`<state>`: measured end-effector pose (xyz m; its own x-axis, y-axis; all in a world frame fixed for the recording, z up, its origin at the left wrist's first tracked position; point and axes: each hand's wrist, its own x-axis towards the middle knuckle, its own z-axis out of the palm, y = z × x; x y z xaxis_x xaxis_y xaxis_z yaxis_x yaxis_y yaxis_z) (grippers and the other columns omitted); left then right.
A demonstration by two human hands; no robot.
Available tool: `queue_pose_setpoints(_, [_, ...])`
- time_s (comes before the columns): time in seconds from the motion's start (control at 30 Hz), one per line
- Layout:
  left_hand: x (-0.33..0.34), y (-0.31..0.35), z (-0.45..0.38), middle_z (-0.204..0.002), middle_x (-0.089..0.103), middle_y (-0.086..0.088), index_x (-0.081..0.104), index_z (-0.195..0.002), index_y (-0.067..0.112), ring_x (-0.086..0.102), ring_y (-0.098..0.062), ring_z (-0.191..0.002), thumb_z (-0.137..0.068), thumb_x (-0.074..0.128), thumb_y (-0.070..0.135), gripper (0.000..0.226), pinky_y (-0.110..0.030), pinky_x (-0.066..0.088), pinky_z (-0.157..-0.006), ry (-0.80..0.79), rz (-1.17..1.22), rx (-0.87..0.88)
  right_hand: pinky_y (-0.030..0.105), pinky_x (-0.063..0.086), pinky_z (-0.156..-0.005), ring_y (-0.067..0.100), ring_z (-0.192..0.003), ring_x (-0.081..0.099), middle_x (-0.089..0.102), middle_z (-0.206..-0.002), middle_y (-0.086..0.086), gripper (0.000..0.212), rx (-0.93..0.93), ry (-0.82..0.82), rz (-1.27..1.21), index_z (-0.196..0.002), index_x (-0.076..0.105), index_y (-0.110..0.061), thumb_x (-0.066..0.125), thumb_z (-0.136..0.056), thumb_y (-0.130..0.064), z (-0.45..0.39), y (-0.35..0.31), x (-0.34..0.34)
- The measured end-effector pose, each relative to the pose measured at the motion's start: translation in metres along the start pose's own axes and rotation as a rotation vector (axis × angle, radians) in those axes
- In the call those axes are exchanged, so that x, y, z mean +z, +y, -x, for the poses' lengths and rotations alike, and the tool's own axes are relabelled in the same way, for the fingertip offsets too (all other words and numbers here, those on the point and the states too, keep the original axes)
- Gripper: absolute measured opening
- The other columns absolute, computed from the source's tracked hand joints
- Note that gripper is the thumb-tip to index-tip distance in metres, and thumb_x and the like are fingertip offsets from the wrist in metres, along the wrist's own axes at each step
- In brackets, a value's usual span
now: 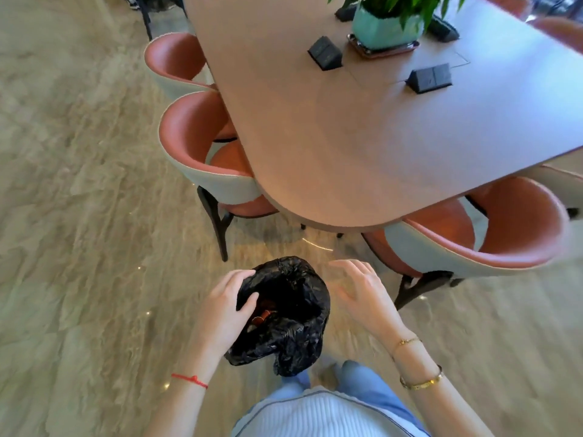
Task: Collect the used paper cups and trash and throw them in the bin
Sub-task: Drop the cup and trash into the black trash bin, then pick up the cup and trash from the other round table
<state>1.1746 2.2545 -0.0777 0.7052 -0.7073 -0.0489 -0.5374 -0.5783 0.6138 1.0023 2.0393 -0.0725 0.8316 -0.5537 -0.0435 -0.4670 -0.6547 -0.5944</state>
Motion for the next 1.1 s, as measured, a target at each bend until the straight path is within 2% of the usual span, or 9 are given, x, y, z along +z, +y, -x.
queue_pose_setpoints(0.23, [0.028, 0.071, -0.023, -0.125, 0.054, 0.015, 0.055, -0.127, 0.028, 0.048, -0.003, -0.117, -0.091, 0.061, 0.031, 0.037, -0.016, 0.035, -0.098, -0.140, -0.048, 0.259, 0.019, 0.037, -0.096, 0.008, -0.116, 0.045, 0.057, -0.121, -0.012, 0.037, 0.216, 0.204, -0.013, -0.124, 0.057, -0.027, 0.065, -0.089, -0.021, 0.087, 0.046, -0.049])
queue_pose_setpoints(0.4, [0.070, 0.147, -0.018, -0.122, 0.057, 0.012, 0.056, -0.126, 0.025, 0.050, -0.007, -0.116, -0.090, 0.063, 0.028, 0.037, -0.025, 0.041, -0.099, -0.236, -0.044, 0.462, 0.012, 0.033, -0.095, 0.002, -0.114, 0.045, 0.057, -0.118, -0.016, 0.037, 0.390, 0.371, -0.045, -0.122, 0.058, -0.027, 0.068, -0.086, -0.022, 0.165, 0.085, -0.081])
queue_pose_setpoints(0.53, [0.119, 0.217, 0.002, -0.120, 0.059, 0.011, 0.057, -0.125, 0.024, 0.053, -0.007, -0.113, -0.088, 0.065, 0.024, 0.037, -0.029, 0.045, -0.097, -0.317, -0.020, 0.620, 0.020, 0.039, -0.099, 0.005, -0.116, 0.048, 0.059, -0.118, -0.012, 0.037, 0.521, 0.480, -0.078, -0.122, 0.059, -0.027, 0.069, -0.086, -0.022, 0.236, 0.120, -0.106])
queue_pose_setpoints(0.67, [0.183, 0.292, 0.032, -0.123, 0.060, 0.011, 0.057, -0.126, 0.025, 0.053, -0.005, -0.115, -0.087, 0.067, 0.025, 0.040, -0.027, 0.045, -0.100, -0.411, 0.011, 0.728, 0.015, 0.035, -0.096, 0.008, -0.112, 0.052, 0.062, -0.115, -0.010, 0.037, 0.659, 0.587, -0.085, -0.119, 0.062, -0.022, 0.071, -0.084, -0.016, 0.314, 0.159, -0.134])
queue_pose_setpoints(0.8, [0.250, 0.368, 0.072, -0.121, 0.061, 0.012, 0.058, -0.126, 0.025, 0.054, -0.002, -0.114, -0.085, 0.070, 0.025, 0.042, -0.020, 0.041, -0.100, -0.489, 0.061, 0.808, 0.018, 0.034, -0.095, 0.016, -0.109, 0.055, 0.064, -0.113, -0.002, 0.036, 0.777, 0.665, -0.065, -0.115, 0.064, -0.015, 0.073, -0.081, -0.008, 0.393, 0.204, -0.167])
queue_pose_setpoints(0.97, [0.317, 0.454, 0.115, -0.119, 0.061, 0.009, 0.060, -0.123, 0.021, 0.055, -0.005, -0.114, -0.085, 0.070, 0.021, 0.039, -0.021, 0.040, -0.101, -0.593, 0.098, 0.907, 0.015, 0.033, -0.095, 0.016, -0.110, 0.055, 0.063, -0.113, -0.003, 0.035, 0.904, 0.739, -0.039, -0.116, 0.064, -0.016, 0.072, -0.082, -0.010, 0.475, 0.258, -0.201])
queue_pose_setpoints(1.03, [0.339, 0.484, 0.126, -0.120, 0.061, 0.009, 0.060, -0.123, 0.021, 0.055, -0.007, -0.116, -0.086, 0.070, 0.021, 0.038, -0.026, 0.041, -0.102, -0.638, 0.102, 0.935, 0.016, 0.034, -0.096, 0.015, -0.110, 0.055, 0.063, -0.112, -0.005, 0.035, 0.956, 0.792, -0.037, -0.115, 0.063, -0.017, 0.072, -0.082, -0.010, 0.497, 0.278, -0.214])
queue_pose_setpoints(1.1, [0.360, 0.514, 0.134, -0.118, 0.061, 0.011, 0.060, -0.122, 0.022, 0.055, -0.005, -0.114, -0.085, 0.070, 0.021, 0.038, -0.024, 0.041, -0.101, -0.676, 0.093, 0.975, 0.020, 0.036, -0.097, 0.016, -0.110, 0.056, 0.063, -0.112, -0.004, 0.035, 1.011, 0.846, -0.043, -0.115, 0.063, -0.017, 0.072, -0.082, -0.011, 0.515, 0.298, -0.226])
